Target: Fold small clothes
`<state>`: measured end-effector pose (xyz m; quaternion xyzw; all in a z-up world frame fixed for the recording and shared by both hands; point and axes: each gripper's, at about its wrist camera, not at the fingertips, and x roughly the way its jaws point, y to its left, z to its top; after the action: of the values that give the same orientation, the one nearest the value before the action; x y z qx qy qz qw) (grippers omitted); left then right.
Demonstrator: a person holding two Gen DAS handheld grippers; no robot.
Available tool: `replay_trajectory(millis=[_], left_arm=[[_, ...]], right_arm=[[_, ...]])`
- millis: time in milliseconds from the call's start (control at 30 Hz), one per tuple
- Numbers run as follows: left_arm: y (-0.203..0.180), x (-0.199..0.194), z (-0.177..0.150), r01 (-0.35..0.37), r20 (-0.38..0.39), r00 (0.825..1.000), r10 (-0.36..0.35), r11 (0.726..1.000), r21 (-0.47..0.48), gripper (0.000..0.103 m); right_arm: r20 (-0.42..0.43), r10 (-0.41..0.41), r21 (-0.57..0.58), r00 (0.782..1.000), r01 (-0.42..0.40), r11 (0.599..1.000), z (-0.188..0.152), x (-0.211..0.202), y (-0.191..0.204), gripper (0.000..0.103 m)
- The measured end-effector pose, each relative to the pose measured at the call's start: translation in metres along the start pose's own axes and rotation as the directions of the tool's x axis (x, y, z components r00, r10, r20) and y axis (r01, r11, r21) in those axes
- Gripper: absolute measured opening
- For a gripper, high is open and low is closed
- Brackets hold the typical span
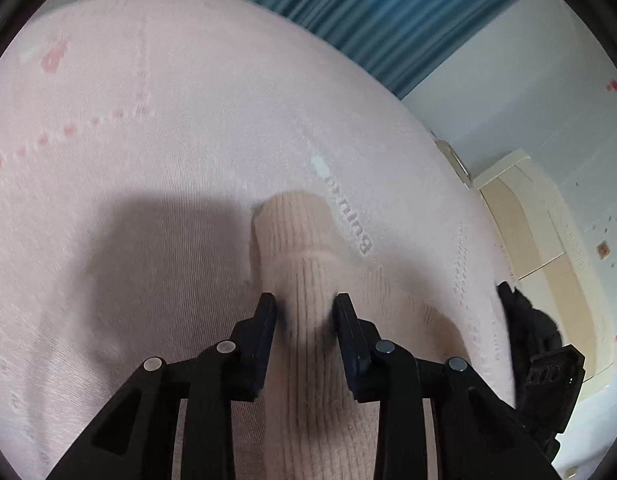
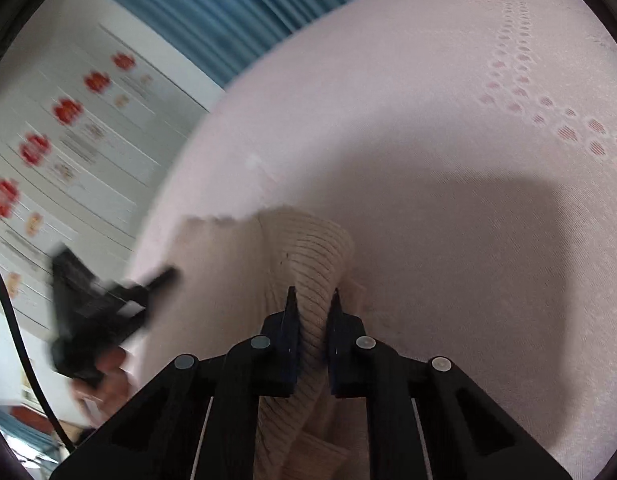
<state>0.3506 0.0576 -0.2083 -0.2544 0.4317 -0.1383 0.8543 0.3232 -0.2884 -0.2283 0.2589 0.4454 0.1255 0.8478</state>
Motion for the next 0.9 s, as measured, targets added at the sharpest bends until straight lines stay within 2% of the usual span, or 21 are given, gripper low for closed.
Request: replay_trajectory(millis=[67, 100, 200, 267, 367, 467, 567, 600, 667, 767, 800, 833, 900], left_arm=[[-0.012, -0.010, 0.002, -0.033, 0.059, 0.998, 0.029, 0.997, 0.065, 0.029], [-0.018, -0.013, 0.003, -0.029, 0.079, 0.997, 0.021, 0.995, 0.095, 0.029], [-0.039, -0.014, 0.009, 0.001, 0.083, 0.996, -0.017, 0.981, 0.196, 0.029], [-0.050, -0.005, 0.013, -0.054, 0.096, 0.995, 0.031, 0.968, 0.247, 0.029], [-0.048, 0.020, 0.022, -0.138, 0.049, 0.990, 0.130, 0.963, 0.231, 0.028], [-0.037, 0.021, 0.030, -0.153, 0.046, 0.988, 0.147, 0.965, 0.212, 0.028], [-0.034, 0.009, 0.029, -0.165, 0.076, 0.985, 0.152, 0.965, 0.206, 0.030], [-0.034, 0.006, 0.028, -0.174, 0.075, 0.984, 0.161, 0.963, 0.205, 0.031], [-0.036, 0.004, 0.022, -0.177, 0.061, 0.984, 0.168, 0.963, 0.203, 0.032], [-0.038, -0.001, 0.011, -0.187, 0.042, 0.982, 0.183, 0.962, 0.199, 0.032], [-0.038, -0.004, 0.008, -0.187, 0.037, 0.982, 0.184, 0.962, 0.196, 0.032], [-0.038, -0.006, 0.003, -0.189, 0.032, 0.982, 0.186, 0.962, 0.196, 0.032], [-0.040, -0.011, -0.003, -0.200, 0.023, 0.980, 0.200, 0.959, 0.199, 0.032]], right_arm=[[0.004, -0.014, -0.018, 1.000, 0.014, 1.000, -0.001, -0.003, 0.004, 0.011], [0.005, -0.029, -0.035, 1.000, 0.030, 0.999, 0.000, -0.006, 0.008, 0.012], [0.008, -0.091, -0.106, 0.996, 0.091, 0.990, 0.000, -0.006, 0.020, 0.012], [0.007, -0.132, -0.139, 0.991, 0.132, 0.981, -0.001, -0.002, 0.025, 0.012], [0.003, -0.154, -0.152, 0.988, 0.152, 0.977, 0.002, -0.001, 0.029, 0.014], [0.023, -0.160, -0.153, 0.987, 0.161, 0.975, 0.004, -0.017, 0.033, 0.024], [0.092, -0.162, -0.200, 0.982, 0.178, 0.964, 0.004, -0.038, 0.048, 0.029], [0.111, -0.164, -0.221, 0.980, 0.185, 0.958, 0.003, -0.042, 0.052, 0.034], [0.149, -0.170, -0.286, 0.974, 0.207, 0.936, 0.000, -0.046, 0.067, 0.035], [0.128, -0.177, -0.333, 0.976, 0.210, 0.919, -0.005, -0.038, 0.079, 0.034], [0.108, -0.195, -0.342, 0.975, 0.220, 0.913, -0.008, -0.031, 0.079, 0.035], [0.084, -0.247, -0.350, 0.965, 0.261, 0.899, -0.012, -0.021, 0.077, 0.034], [0.053, -0.360, -0.359, 0.931, 0.355, 0.863, -0.020, -0.008, 0.068, 0.034]])
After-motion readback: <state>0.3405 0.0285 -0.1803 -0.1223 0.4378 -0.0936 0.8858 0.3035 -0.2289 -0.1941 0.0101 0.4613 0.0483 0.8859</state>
